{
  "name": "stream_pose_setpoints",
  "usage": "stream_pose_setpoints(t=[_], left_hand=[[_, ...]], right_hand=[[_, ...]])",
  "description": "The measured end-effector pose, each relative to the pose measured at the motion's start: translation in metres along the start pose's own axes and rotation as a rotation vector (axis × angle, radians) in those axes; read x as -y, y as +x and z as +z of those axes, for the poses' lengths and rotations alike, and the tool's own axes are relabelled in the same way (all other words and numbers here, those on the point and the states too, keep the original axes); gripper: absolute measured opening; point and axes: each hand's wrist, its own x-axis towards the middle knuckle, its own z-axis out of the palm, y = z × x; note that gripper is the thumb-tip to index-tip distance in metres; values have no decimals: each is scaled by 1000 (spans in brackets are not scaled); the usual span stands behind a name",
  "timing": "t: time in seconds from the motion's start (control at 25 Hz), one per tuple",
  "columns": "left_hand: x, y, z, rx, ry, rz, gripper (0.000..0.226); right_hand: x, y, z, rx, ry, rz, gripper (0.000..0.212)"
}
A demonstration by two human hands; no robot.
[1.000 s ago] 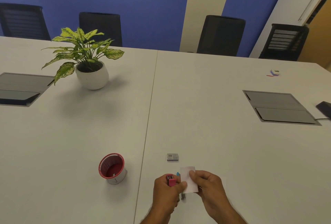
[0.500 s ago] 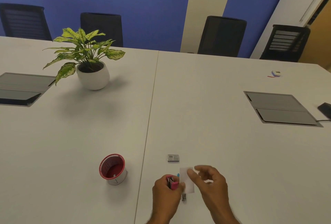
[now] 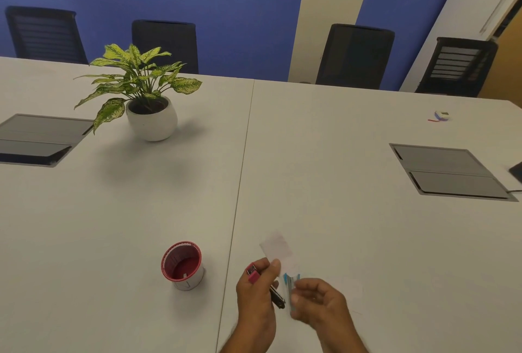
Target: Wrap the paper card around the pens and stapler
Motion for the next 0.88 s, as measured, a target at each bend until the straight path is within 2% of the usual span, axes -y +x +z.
stream_pose_setpoints(t=[0.08, 0.16, 0.28, 0.44, 0.72, 0.88], left_hand=[[0, -1, 0, 28, -25, -20, 21], [0, -4, 0, 63, -65, -46, 27], [2, -9, 3, 95, -81, -47, 22], [0, -10, 4, 77, -96, 9, 12], [-5, -5, 3, -4, -126, 103, 10], [-19, 8, -4, -51, -117, 160, 14]], right_hand=[[-5, 0, 3, 98, -108, -15, 56], [-7, 2, 7, 121, -226, -78, 47], [-4, 4, 13, 133, -329, -157, 39], [5, 1, 13, 164, -323, -158, 44], [4, 4, 1, 213, -326, -97, 48], [1, 1, -12, 223, -275, 6, 55]])
